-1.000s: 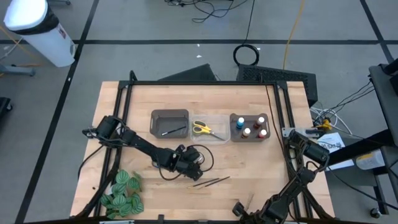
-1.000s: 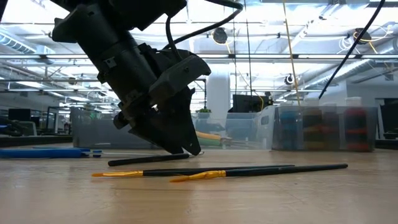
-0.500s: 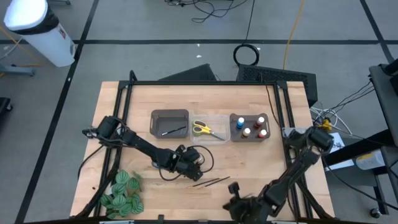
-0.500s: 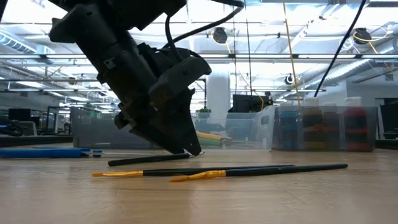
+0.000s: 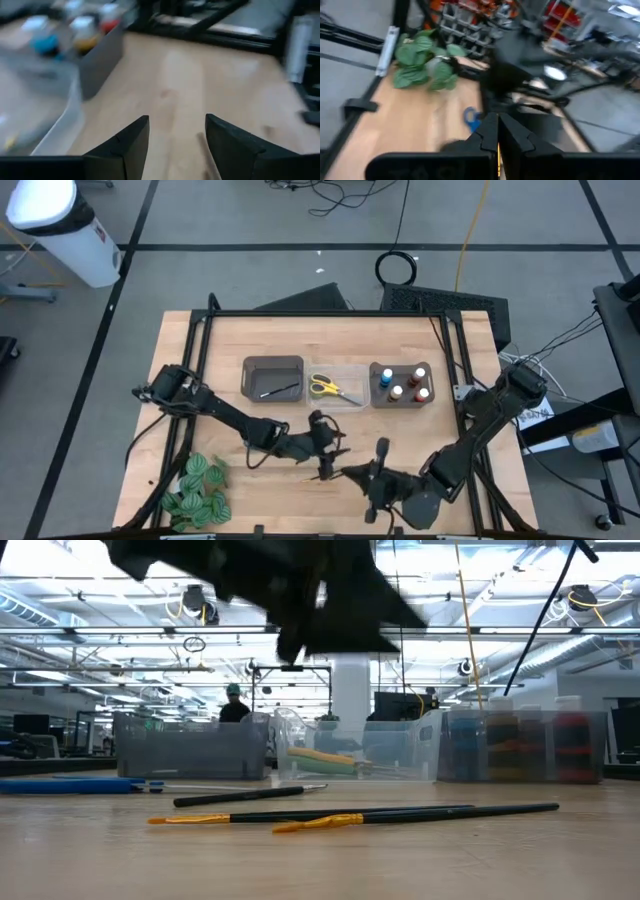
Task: Pick & Place Paint Supplies
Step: Put the bottom gold paint brush into the left black bin
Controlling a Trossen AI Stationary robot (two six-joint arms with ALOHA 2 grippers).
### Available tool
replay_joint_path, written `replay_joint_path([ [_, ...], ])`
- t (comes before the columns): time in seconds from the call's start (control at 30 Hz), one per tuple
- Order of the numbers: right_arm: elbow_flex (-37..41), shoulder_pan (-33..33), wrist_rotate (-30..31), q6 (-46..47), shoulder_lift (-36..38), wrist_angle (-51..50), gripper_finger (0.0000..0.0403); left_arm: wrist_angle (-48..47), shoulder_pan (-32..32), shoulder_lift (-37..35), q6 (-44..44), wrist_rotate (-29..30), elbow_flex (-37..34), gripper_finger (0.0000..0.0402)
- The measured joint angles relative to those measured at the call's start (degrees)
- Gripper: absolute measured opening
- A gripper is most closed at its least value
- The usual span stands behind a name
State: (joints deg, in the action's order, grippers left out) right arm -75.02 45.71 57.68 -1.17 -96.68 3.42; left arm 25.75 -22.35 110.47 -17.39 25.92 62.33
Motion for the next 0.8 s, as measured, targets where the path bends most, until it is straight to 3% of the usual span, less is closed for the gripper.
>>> replay_joint_path([
  [0.17,0.0,0.2,1.0,-1.4,2.0,0.1,0.0000,6.4,-2.2,-2.6,9.3,-3.4,0.0,0.0202],
  [0.33,5.3,2.4,0.7,-3.0,5.4,6.2,0.0000,13.5,-5.5,-4.7,26.3,-4.8,0.0,0.0202],
  [0.47,17.0,2.5,-0.3,-12.1,9.9,27.9,0.0000,13.4,-6.9,-5.6,30.0,2.3,0.0,0.0202],
  [0.63,31.3,0.1,-11.8,-24.2,14.9,58.5,0.0000,13.0,-5.0,-5.6,34.8,5.0,0.0,0.0202],
  [0.8,39.7,-3.6,-14.9,-28.0,18.5,70.1,0.0000,7.0,-1.8,-7.2,33.6,4.2,-0.2,0.0202],
])
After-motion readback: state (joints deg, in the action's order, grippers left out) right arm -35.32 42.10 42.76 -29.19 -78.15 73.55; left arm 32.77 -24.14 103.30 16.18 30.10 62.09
